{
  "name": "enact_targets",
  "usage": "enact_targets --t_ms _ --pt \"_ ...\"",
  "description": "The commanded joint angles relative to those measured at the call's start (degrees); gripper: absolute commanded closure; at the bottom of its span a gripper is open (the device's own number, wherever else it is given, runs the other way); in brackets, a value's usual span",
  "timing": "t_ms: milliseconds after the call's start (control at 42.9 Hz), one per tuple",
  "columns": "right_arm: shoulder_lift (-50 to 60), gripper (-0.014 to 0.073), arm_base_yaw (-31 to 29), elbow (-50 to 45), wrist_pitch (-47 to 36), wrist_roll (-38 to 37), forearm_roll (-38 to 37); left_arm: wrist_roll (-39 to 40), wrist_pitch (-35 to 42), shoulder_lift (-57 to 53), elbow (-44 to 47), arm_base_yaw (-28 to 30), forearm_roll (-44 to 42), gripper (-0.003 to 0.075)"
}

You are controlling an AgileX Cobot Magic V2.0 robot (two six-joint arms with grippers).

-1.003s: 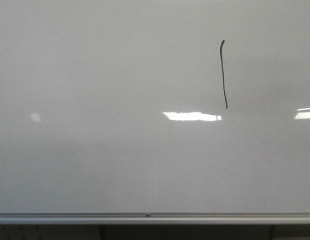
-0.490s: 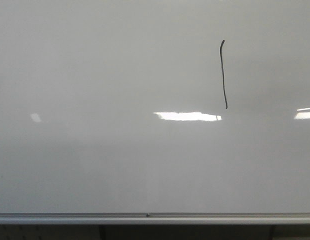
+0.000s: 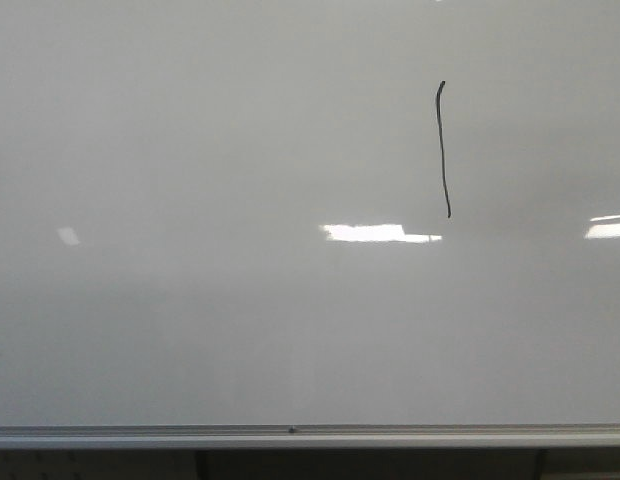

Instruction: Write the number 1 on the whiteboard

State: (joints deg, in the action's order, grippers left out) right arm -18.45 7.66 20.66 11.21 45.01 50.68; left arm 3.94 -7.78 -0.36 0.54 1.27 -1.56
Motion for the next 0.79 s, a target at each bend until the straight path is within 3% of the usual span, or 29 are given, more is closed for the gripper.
enact_targets --t_ms 0,210,303,396,583,770 --pt "-0.2 0.0710 -0.4 -0.8 -2.6 -7.6 -8.2 0.5 5.1 -1.0 1.3 0.1 0.5 0.0741" --pt "5.9 0.0710 -0.4 -10.0 -8.6 -32.9 -30.2 0.5 5.2 -1.0 1.3 0.1 0.5 0.0741" --pt "10.1 0.0710 -0.4 -14.0 -10.6 -40.4 -38.7 0.5 5.2 -1.0 1.3 0.1 0.5 0.0741" --pt "13.4 0.0710 -2.2 -17.4 -11.2 -42.7 -42.1 0.5 5.2 -1.0 1.3 0.1 0.5 0.0741" --pt "17.9 0.0710 -7.9 -21.0 -9.6 -43.0 -42.1 0.5 5.2 -1.0 1.3 0.1 0.5 0.0741" --pt "20.0 0.0710 -8.7 -21.0 -7.8 -43.1 -42.2 0.5 5.2 -1.0 1.3 0.1 0.5 0.0741"
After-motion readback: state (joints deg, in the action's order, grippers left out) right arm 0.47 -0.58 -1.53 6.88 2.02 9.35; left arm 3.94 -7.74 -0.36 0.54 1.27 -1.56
